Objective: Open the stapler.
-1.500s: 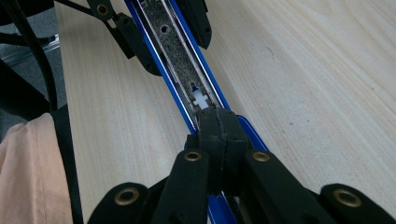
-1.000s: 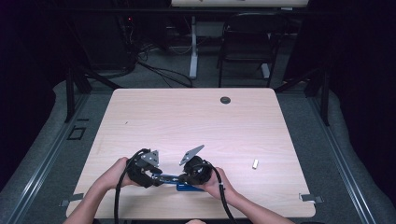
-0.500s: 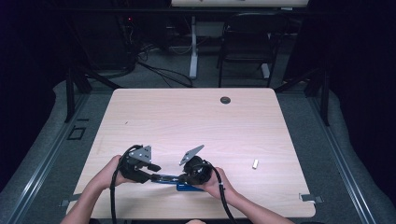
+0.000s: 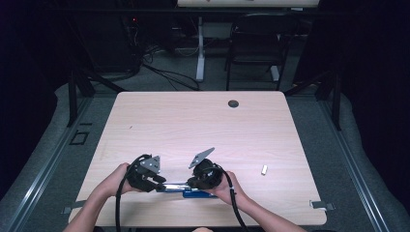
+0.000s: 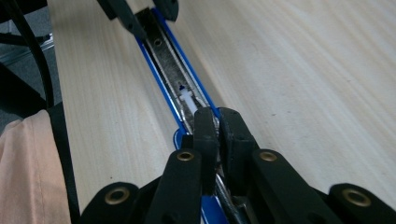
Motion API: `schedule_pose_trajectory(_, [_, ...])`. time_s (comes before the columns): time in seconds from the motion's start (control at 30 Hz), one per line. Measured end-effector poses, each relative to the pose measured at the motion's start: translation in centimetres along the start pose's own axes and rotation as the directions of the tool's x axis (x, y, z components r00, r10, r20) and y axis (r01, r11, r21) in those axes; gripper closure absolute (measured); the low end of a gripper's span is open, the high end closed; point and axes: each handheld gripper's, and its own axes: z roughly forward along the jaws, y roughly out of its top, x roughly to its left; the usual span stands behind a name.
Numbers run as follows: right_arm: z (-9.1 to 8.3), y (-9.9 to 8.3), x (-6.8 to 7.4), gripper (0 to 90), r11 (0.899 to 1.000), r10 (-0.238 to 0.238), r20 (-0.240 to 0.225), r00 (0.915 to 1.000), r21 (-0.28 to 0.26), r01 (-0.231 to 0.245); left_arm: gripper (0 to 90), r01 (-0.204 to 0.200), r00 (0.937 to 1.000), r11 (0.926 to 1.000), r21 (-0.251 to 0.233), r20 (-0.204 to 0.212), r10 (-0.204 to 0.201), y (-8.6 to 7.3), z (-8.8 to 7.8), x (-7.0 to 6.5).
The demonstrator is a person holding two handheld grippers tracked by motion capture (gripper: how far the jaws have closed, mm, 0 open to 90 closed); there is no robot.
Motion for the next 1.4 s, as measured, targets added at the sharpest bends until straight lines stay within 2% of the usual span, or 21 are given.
schedule_pose_trajectory(0.03, [-0.4,0.1,-0.2,84.4,1.000,0.003,-0.002,1.0000,0.004,-0.003,76.6,0.000,1.0000,1.0000,-0.003,0.001,0.000,0.0,0.1,0.0])
schedule_pose_trajectory(0.17, [-1.8,0.2,-0.6,79.6,1.000,0.007,0.015,0.9999,-0.016,-0.006,76.8,0.001,1.0000,1.0000,-0.004,0.007,-0.001,0.1,0.3,0.0])
schedule_pose_trajectory(0.2, [-2.1,0.2,-0.7,78.0,1.000,0.011,0.023,0.9997,-0.026,-0.011,76.6,0.001,0.9998,1.0000,0.005,0.021,-0.001,0.1,0.4,0.1])
schedule_pose_trajectory(0.23, [-2.5,0.2,-0.8,76.6,1.000,0.012,0.030,0.9995,-0.024,-0.012,76.3,0.002,1.0000,1.0000,0.004,0.009,-0.002,0.0,0.5,0.0])
schedule_pose_trajectory(0.27, [-2.8,0.1,-1.0,75.6,0.999,0.022,0.037,0.9991,-0.031,-0.020,76.2,0.001,0.9997,0.9999,0.013,0.025,-0.002,0.0,0.5,0.1])
schedule_pose_trajectory(0.3, [-3.1,0.1,-1.1,74.5,0.999,0.026,0.040,0.9989,-0.031,-0.025,76.2,0.005,1.0000,1.0000,0.006,0.008,-0.005,0.0,0.6,0.0])
schedule_pose_trajectory(0.43, [-4.5,-0.5,-2.0,68.8,0.999,0.040,0.076,0.9963,-0.020,-0.038,76.1,0.005,0.9999,1.0000,0.003,0.010,-0.005,0.0,0.7,0.1])
schedule_pose_trajectory(0.53, [-5.8,-1.2,-3.1,65.5,0.997,0.072,0.113,0.9910,-0.012,-0.071,76.1,0.001,0.9999,1.0000,0.003,0.012,-0.001,0.0,0.7,0.1])
schedule_pose_trajectory(0.57, [-6.2,-1.6,-3.5,65.2,0.997,0.082,0.124,0.9889,-0.014,-0.081,76.1,-0.001,0.9996,0.9999,0.013,0.029,0.001,0.0,0.7,0.2])
schedule_pose_trajectory(0.6, [-6.7,-1.9,-3.8,64.6,0.996,0.093,0.134,0.9867,-0.010,-0.092,76.1,0.001,1.0000,1.0000,0.003,0.010,-0.001,0.0,0.8,0.1])
schedule_pose_trajectory(0.8, [-8.8,-3.3,-5.4,63.8,0.989,0.145,0.185,0.9720,-0.036,-0.141,76.4,-0.005,0.9999,1.0000,0.004,0.014,0.005,-0.1,0.8,0.1])
schedule_pose_trajectory(0.83, [-9.1,-3.5,-5.7,63.0,0.988,0.155,0.196,0.9684,-0.043,-0.149,76.5,-0.008,0.9995,0.9999,0.010,0.030,0.007,-0.1,0.7,0.2])
schedule_pose_trajectory(0.97, [-10.2,-4.4,-6.5,59.6,0.983,0.182,0.222,0.9579,-0.044,-0.176,76.6,-0.010,0.9998,0.9999,0.007,0.016,0.010,-0.1,0.8,0.1])
schedule_pose_trajectory(1.17, [-11.4,-6.1,-7.4,49.3,0.974,0.225,0.242,0.9437,-0.041,-0.222,76.5,-0.020,0.9994,0.9997,0.018,0.027,0.019,0.0,0.8,0.1])
schedule_pose_trajectory(1.27, [-12.0,-6.8,-7.8,43.1,0.970,0.241,0.236,0.9412,-0.036,-0.240,76.4,-0.022,0.9995,0.9996,0.017,0.025,0.021,0.0,0.8,0.1])
schedule_pose_trajectory(1.4, [-12.5,-7.6,-8.3,33.9,0.966,0.256,0.257,0.9320,-0.025,-0.258,76.4,-0.033,0.9994,0.9994,0.005,-0.001,0.033,-0.1,0.8,-0.1])
